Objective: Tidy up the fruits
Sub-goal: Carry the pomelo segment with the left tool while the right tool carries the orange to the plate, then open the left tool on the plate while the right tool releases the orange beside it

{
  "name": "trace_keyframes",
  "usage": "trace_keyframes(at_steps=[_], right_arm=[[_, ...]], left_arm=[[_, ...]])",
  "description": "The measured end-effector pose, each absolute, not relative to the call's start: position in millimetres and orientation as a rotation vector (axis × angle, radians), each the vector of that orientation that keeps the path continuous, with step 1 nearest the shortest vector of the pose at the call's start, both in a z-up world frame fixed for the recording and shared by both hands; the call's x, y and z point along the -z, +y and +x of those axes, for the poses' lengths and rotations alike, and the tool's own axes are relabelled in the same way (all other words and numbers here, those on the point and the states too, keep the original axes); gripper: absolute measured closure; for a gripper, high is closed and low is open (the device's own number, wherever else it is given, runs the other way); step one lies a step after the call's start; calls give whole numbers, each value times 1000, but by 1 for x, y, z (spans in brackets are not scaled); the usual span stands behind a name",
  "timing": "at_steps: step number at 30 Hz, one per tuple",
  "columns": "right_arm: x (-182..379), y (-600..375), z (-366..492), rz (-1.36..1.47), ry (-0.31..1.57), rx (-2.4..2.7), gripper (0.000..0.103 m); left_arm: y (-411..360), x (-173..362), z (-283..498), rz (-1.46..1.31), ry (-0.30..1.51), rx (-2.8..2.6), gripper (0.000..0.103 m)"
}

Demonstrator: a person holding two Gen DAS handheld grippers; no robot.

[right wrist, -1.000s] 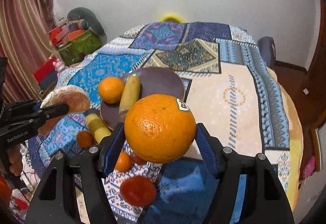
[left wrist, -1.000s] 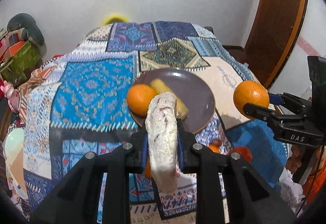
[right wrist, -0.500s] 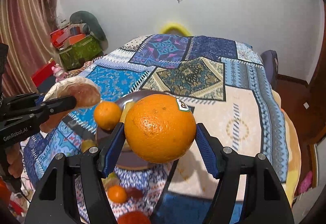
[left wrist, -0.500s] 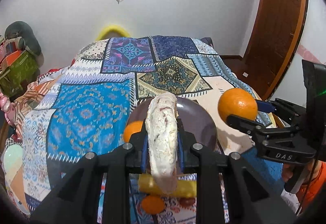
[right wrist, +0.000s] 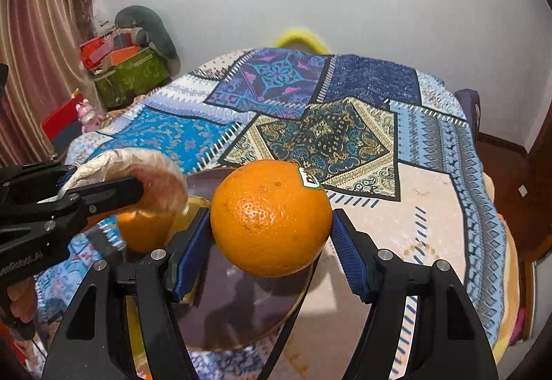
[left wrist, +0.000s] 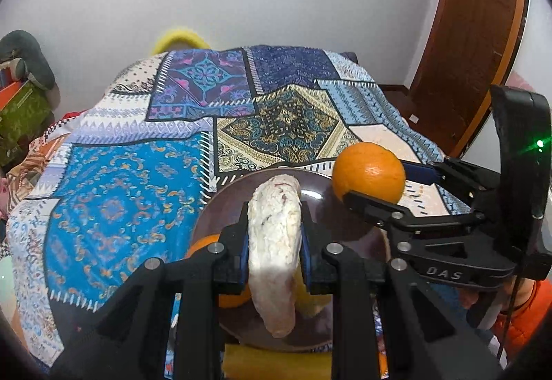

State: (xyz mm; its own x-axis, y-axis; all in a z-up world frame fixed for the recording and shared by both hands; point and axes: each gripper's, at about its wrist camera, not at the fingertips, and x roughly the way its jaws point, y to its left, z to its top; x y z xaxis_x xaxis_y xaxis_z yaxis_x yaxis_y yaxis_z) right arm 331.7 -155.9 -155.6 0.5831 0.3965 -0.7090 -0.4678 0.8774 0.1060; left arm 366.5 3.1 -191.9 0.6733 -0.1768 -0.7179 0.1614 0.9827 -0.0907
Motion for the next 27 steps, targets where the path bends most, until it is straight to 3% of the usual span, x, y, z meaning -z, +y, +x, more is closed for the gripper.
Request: trace_keyframes(at_steps=[19, 24, 27], right_arm=[[182, -139, 360, -216, 861, -540, 37], [183, -140, 360, -215, 883, -538, 36], [183, -141, 357, -226, 885, -538, 35]], left_arm=[[1, 223, 390, -88, 903, 223, 79], [1, 213, 384, -53, 864, 199, 74], [2, 201, 377, -39, 824, 191, 63]])
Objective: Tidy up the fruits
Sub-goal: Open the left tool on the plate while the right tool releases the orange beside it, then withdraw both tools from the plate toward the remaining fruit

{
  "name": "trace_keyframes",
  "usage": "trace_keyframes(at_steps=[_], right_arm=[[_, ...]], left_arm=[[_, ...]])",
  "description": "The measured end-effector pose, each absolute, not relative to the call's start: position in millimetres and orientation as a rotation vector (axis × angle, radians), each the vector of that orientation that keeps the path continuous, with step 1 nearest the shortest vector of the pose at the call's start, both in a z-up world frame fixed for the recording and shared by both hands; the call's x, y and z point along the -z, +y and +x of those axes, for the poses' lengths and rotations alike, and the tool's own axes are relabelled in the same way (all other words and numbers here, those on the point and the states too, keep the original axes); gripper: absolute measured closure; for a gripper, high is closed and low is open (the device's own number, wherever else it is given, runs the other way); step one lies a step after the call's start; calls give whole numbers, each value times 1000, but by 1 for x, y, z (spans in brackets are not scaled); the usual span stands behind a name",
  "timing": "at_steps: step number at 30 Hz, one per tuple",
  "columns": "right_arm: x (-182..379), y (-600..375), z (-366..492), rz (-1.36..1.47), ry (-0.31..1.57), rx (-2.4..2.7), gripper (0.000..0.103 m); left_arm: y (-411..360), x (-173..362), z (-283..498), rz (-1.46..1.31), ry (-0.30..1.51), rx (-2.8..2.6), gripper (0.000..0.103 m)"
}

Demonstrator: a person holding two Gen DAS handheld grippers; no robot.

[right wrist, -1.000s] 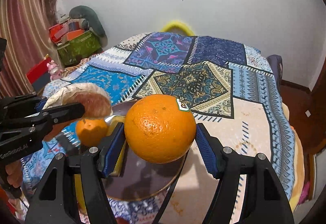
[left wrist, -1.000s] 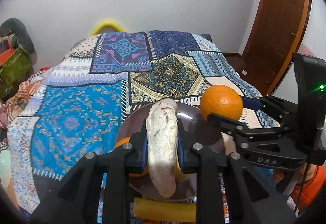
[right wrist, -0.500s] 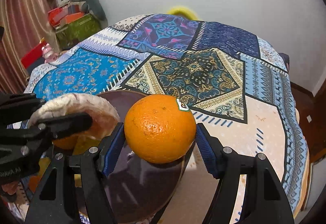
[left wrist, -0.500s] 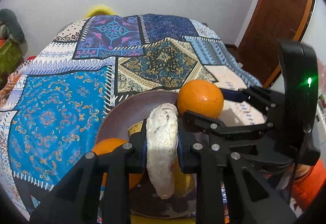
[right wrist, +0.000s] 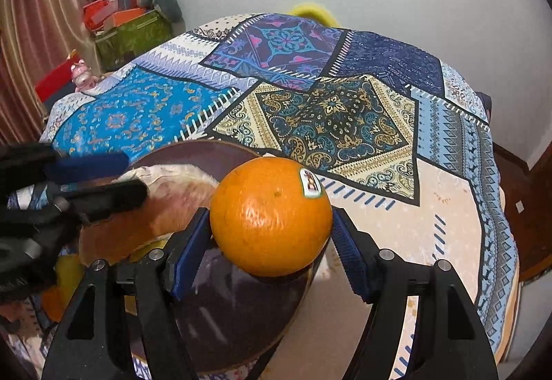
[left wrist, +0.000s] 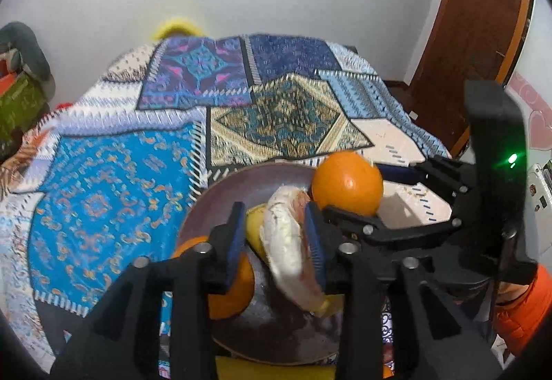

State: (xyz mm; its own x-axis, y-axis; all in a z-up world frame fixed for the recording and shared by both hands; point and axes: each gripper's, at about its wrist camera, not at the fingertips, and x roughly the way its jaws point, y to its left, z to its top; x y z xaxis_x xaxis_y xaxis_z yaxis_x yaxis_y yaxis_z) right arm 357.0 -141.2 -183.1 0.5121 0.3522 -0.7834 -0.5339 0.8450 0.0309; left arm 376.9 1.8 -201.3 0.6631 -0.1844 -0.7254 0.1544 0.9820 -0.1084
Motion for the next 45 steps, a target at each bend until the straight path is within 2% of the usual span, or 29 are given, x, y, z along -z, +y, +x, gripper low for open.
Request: trace_keyframes(at_steps=[12, 18, 22, 29, 38, 45], right_arm=[[153, -155, 327, -168, 853, -536, 31], [129, -164, 299, -152, 810, -506, 31], [116, -166, 277, -152, 781, -491, 31], [102, -168, 236, -138, 756, -483, 29], [102, -177, 196, -105, 764, -470, 29], [124, -181, 176, -109, 817, -439, 29]], left_arm=[[17, 176, 342, -30, 788, 137, 61], [24, 162, 310, -23, 774, 119, 61], [28, 153, 287, -18, 763, 111, 56], [34, 141, 246, -4, 761, 110, 56], [43, 143, 208, -12, 787, 109, 55], [53, 162, 197, -18, 850, 117, 55]])
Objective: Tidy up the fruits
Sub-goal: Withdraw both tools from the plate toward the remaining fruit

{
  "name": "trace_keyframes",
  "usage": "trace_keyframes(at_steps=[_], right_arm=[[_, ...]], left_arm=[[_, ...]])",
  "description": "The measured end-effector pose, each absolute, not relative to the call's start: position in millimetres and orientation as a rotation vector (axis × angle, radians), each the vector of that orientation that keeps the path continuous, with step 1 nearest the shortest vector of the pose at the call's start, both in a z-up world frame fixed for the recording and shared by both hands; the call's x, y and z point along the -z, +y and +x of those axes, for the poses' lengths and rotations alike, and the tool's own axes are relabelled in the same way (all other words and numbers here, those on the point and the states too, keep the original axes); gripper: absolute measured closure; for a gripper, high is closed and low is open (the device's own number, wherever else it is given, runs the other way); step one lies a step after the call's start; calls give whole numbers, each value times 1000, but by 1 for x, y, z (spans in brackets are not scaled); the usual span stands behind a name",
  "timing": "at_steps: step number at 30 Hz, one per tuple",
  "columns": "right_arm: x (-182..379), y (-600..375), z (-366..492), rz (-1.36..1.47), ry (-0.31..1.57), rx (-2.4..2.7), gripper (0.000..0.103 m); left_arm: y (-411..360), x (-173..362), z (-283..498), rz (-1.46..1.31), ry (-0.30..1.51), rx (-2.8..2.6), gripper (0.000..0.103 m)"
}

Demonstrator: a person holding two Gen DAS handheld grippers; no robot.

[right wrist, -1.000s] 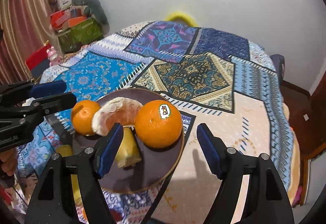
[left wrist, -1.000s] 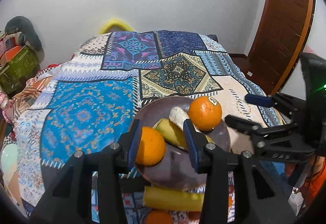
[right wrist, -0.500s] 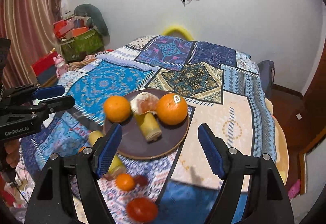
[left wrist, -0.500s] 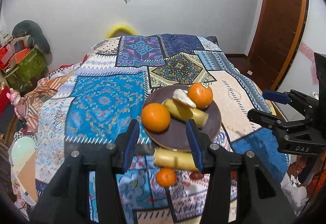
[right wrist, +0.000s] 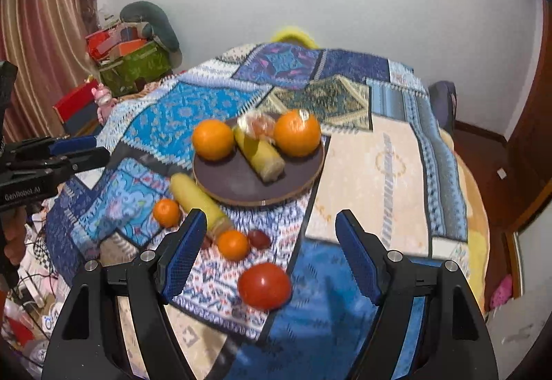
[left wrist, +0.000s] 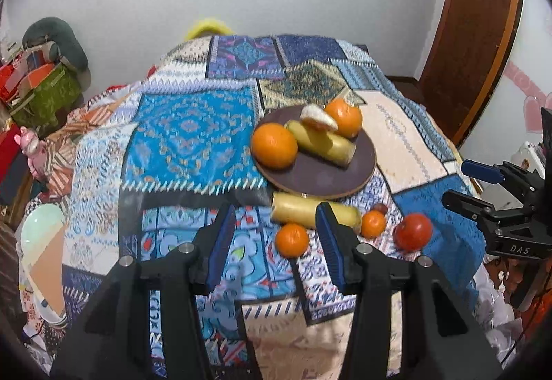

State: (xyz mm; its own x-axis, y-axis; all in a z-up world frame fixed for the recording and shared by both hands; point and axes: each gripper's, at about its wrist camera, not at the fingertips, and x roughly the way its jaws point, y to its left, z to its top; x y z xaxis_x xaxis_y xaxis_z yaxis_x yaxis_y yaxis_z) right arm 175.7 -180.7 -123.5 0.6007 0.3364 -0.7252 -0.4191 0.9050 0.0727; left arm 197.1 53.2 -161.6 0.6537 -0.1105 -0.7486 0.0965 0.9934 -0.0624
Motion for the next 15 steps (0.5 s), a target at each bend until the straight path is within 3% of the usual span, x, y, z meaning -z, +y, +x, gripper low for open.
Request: trace_keyframes(at_steps=[15], right_arm=[[180, -186, 169, -62, 985, -408, 29]], left_arm=[[42, 213, 206, -16, 954, 181, 55]])
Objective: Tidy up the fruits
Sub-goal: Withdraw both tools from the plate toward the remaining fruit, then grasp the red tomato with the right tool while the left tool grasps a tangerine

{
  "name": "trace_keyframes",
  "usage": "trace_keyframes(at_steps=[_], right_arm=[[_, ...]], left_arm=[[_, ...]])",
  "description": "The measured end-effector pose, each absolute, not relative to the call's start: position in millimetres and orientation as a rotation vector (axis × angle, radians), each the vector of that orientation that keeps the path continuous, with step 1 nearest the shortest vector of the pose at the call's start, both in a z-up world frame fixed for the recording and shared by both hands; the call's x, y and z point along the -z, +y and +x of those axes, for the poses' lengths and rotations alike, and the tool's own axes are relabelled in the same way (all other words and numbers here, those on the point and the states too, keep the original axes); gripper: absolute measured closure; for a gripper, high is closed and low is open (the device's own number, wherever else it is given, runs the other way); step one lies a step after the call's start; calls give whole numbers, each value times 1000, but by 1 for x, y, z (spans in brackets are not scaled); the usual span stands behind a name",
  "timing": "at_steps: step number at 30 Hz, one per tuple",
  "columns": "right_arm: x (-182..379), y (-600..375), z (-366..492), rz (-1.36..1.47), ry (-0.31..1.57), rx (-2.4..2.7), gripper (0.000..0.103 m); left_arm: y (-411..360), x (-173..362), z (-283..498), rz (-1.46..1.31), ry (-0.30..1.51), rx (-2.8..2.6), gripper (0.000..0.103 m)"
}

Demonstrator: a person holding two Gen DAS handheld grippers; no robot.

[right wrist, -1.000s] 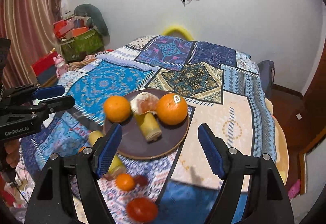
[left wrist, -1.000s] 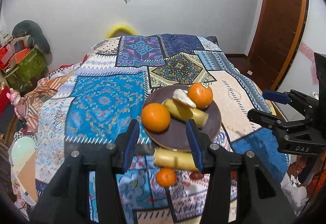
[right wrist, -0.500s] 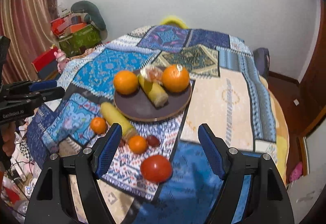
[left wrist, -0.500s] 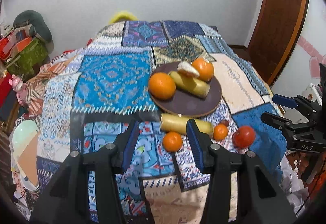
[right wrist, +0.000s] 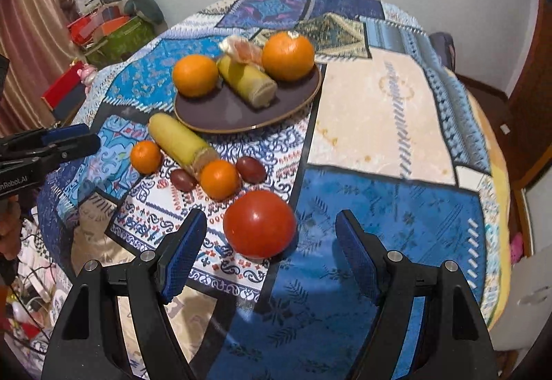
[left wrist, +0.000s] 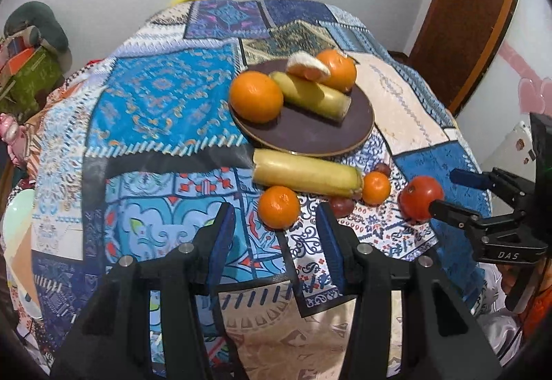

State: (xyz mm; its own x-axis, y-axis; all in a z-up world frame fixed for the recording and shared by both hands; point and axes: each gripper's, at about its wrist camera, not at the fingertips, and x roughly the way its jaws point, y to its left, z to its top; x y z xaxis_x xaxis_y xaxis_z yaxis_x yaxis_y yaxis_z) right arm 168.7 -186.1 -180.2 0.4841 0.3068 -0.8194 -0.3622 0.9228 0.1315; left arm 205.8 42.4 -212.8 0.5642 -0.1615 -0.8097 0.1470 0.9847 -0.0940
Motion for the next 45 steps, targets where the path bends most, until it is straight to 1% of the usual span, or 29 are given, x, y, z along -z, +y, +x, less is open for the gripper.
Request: trace_keyframes(at_steps=[2, 17, 19, 21, 22, 23, 24, 30, 34, 39, 45], right_arm=[[182, -184, 169, -68, 985, -410, 29], [204, -182, 174, -44, 1032, -448, 29], [205, -183, 174, -32, 1028, -446, 34], [206, -184, 175, -25, 1028, -445, 43], [206, -185, 176, -14, 1029, -454, 46], [206, -186, 176, 5, 1028, -469, 53], [205, -185, 177, 13, 1029, -481, 56], [202, -181, 175, -14, 1027, -487, 57], [196, -183, 178, -14, 1012, -474, 57], [178, -189, 190, -2, 965, -462, 57], [154, -188, 205, -15, 894, -465, 57]], left_arm=[[40, 219, 209, -6, 969, 190, 60], [35, 253, 237, -49, 1055, 210, 61], [34, 258, 241, -54, 1069, 204, 61], [34, 262, 243, -59, 1079, 196, 61], [33, 264, 244, -60, 1077, 186, 66], [33, 264, 244, -59, 1073, 182, 66], [32, 264, 244, -53, 1065, 181, 66], [30, 254, 239, -25, 1029, 168, 66], [35, 238, 238, -39, 989, 168, 66], [35, 217, 238, -32, 913, 158, 66], [31, 200, 247, -47, 871, 167, 66]])
